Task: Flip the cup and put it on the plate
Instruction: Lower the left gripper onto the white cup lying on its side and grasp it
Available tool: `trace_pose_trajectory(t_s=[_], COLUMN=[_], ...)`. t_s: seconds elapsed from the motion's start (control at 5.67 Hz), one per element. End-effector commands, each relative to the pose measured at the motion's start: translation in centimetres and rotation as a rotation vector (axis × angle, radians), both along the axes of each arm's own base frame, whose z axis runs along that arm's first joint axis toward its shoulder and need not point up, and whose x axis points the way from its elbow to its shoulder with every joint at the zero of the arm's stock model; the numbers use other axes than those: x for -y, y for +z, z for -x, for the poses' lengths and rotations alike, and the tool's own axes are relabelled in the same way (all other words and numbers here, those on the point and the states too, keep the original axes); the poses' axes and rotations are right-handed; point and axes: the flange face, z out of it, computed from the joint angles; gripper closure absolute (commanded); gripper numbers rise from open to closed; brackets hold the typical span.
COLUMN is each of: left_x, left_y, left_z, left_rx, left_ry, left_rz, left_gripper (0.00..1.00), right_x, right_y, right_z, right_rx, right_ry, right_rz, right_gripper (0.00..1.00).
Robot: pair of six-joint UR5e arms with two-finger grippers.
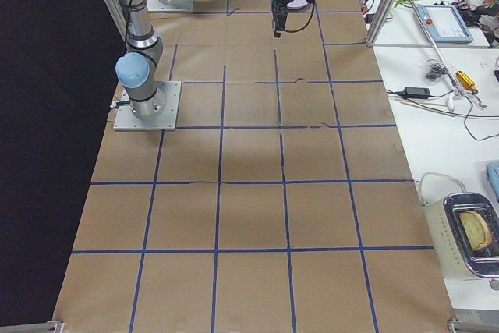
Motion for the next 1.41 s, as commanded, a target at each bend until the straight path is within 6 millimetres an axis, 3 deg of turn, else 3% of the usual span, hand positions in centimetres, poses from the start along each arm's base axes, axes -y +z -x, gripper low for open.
trace_pose_trajectory(t_s=[0.0, 0.18, 0.35, 0.53, 0.71, 0.88, 1.06, 1.24], left_x=[0.1, -0.2, -0.4, -0.2, -0.2, -0.2, 0.2, 1.8], left_y=[-3.7, -4.6, -5.2, -5.1, -4.8, -3.6, -2.2, 2.0], left_z=[0.8, 1.3, 1.8, 2.0, 2.4, 3.4, 3.9, 5.5], left_rx=[-0.107, -0.132, -0.146, -0.146, -0.159, -0.188, -0.219, -0.169], left_ry=[0.014, 0.013, 0.01, 0.0, -0.001, 0.006, 0.051, 0.045], left_rz=[0.0, -0.008, -0.014, -0.009, -0.018, -0.044, -0.02, -0.019], left_gripper=[0.02, 0.01, 0.09, 0.31, 0.69, 0.93, 1.0, 1.0], right_x=[0.0, 0.0, 0.0, 0.0, 0.0, 0.0, 0.0, 0.0], right_y=[0.0, 0.0, 0.0, 0.0, 0.0, 0.0, 0.0, 0.0], right_z=[0.0, 0.0, 0.0, 0.0, 0.0, 0.0, 0.0, 0.0], right_rx=[0.0, 0.0, 0.0, 0.0, 0.0, 0.0, 0.0, 0.0], right_ry=[0.0, 0.0, 0.0, 0.0, 0.0, 0.0, 0.0, 0.0], right_rz=[0.0, 0.0, 0.0, 0.0, 0.0, 0.0, 0.0, 0.0], right_gripper=[0.0, 0.0, 0.0, 0.0, 0.0, 0.0, 0.0, 0.0])
